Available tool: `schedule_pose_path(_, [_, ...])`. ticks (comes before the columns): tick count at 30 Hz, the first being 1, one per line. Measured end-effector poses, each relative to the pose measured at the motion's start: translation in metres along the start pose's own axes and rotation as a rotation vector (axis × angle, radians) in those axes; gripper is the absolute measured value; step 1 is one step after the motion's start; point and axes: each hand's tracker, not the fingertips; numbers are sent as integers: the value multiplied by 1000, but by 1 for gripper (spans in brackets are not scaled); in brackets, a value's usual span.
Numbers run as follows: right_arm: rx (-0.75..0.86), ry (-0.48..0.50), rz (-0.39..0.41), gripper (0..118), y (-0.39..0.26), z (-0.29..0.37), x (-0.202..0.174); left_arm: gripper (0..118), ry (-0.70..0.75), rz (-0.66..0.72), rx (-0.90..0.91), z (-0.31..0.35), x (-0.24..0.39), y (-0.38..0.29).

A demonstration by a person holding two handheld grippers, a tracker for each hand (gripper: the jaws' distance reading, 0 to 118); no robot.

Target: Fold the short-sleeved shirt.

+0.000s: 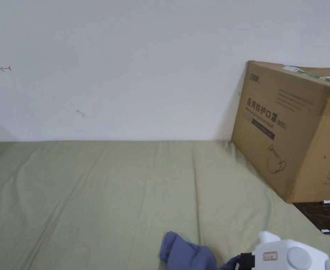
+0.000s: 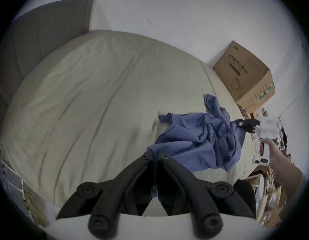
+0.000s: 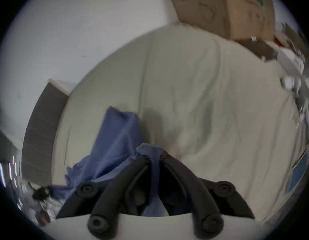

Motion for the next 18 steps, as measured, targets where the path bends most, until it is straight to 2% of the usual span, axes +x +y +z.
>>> schedule_pose_path(2, [47, -22, 62, 4, 10, 42, 0, 3, -7, -26, 65, 20, 0, 19])
schedule_pose_path(5, [143, -10, 88, 4, 21, 113, -2, 3, -69, -29, 189, 56, -1, 54])
schedule_pose_path(7, [214, -21, 94, 4, 25, 155, -13, 3, -83, -28, 241, 75, -8, 82])
schedule_pose_path(10, [304, 17, 73, 4, 37, 208, -16, 3, -72, -108, 330, 113, 0, 124])
schedule_pose_path(14, [400, 87, 51, 4, 69, 262, -24, 3, -93, -197, 427, 157, 20, 182])
schedule_pose_path(18, [482, 54, 122, 4, 114, 295, -40, 3, -107, -226, 470, 186, 47, 229])
